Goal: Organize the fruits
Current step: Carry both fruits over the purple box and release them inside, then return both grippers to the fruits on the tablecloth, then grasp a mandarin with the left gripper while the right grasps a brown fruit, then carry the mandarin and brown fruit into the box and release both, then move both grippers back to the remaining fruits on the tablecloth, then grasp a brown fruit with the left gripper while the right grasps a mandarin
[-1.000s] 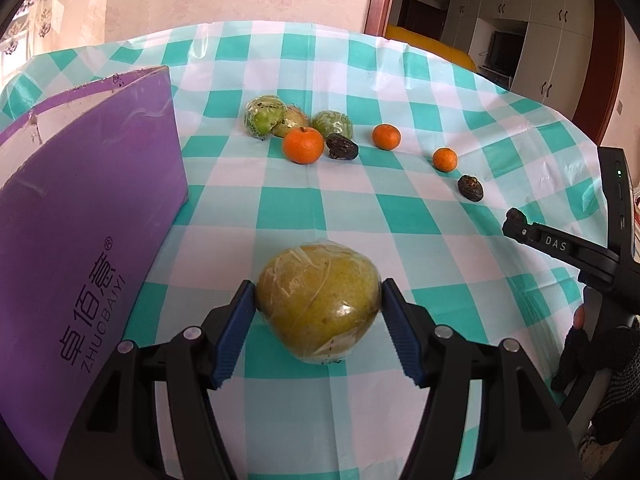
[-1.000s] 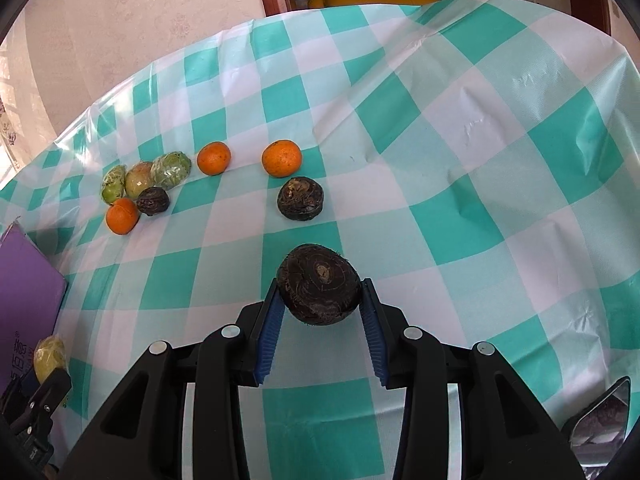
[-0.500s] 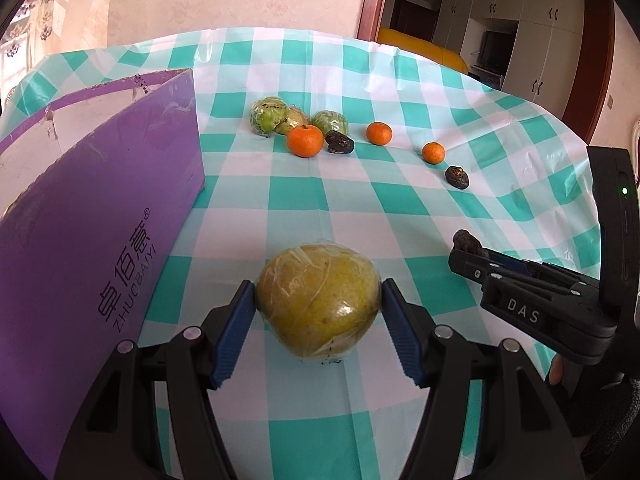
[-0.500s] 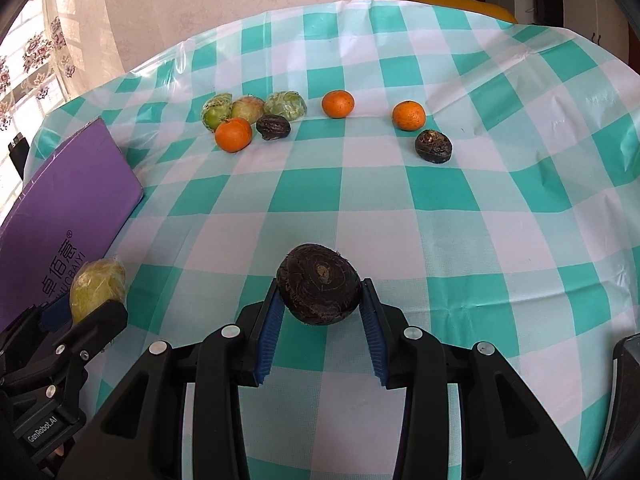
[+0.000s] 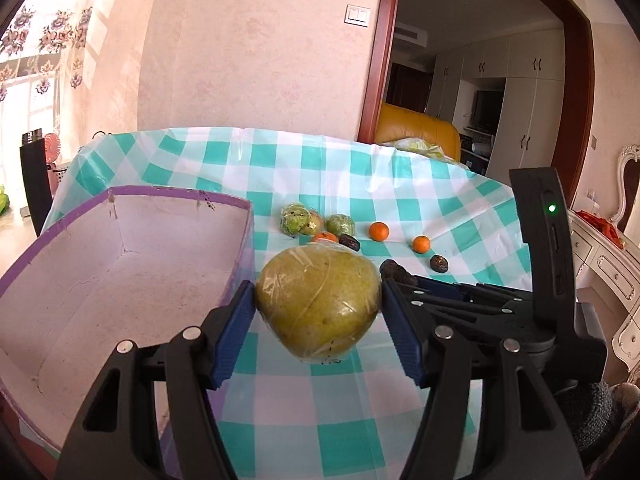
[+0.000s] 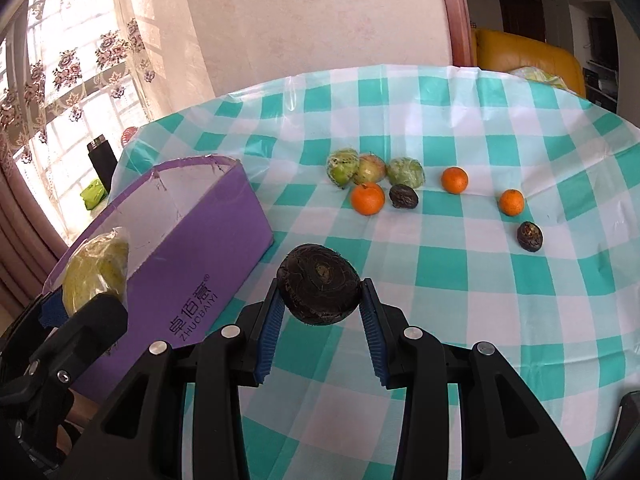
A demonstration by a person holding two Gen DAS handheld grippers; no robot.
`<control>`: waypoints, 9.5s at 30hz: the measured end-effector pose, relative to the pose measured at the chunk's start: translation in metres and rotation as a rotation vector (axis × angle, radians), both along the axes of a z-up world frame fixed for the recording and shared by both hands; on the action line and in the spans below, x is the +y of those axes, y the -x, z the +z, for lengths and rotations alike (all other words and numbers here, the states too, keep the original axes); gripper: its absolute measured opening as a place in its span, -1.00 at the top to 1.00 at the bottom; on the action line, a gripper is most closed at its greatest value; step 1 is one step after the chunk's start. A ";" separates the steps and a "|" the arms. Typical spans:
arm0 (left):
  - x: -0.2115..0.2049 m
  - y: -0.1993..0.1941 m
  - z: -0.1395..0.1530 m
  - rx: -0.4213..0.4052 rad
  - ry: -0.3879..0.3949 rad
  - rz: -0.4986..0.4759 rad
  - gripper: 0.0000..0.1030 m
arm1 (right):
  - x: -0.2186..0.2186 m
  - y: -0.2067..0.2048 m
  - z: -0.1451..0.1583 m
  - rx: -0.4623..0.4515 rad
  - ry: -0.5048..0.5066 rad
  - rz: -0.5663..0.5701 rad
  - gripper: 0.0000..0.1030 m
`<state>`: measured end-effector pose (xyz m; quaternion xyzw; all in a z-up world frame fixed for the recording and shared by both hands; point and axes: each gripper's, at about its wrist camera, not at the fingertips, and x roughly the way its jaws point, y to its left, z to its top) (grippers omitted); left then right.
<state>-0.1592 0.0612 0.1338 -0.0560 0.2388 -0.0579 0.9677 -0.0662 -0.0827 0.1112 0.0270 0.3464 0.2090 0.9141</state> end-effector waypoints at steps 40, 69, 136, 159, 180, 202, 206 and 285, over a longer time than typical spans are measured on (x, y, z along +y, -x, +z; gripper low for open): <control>0.191 -0.021 -0.040 0.376 -0.114 0.345 -0.79 | 0.230 0.010 -0.029 -0.014 0.522 0.500 -0.15; -0.070 -0.113 -0.072 0.179 0.085 -0.141 -0.97 | -0.176 -0.126 -0.080 0.069 0.058 -0.468 -0.79; -0.017 -0.096 -0.103 0.196 0.261 -0.077 0.13 | -0.163 -0.119 -0.092 0.143 0.045 -0.414 0.29; -0.030 -0.047 -0.083 0.070 0.133 -0.108 0.13 | -0.115 0.000 -0.085 0.103 0.008 -0.269 0.29; 0.123 0.042 0.017 -0.185 -0.017 0.313 0.13 | 0.092 0.046 0.039 -0.191 -0.025 0.249 0.29; 0.210 0.001 -0.039 0.216 -0.123 0.375 0.13 | 0.222 0.017 -0.017 -0.047 0.427 0.448 0.29; 0.205 -0.005 -0.046 0.296 -0.236 0.328 0.12 | 0.232 0.018 -0.024 -0.021 0.554 0.503 0.29; -0.086 -0.263 -0.107 0.336 0.075 -0.034 -0.96 | -0.151 -0.223 -0.094 0.156 0.208 -0.382 0.32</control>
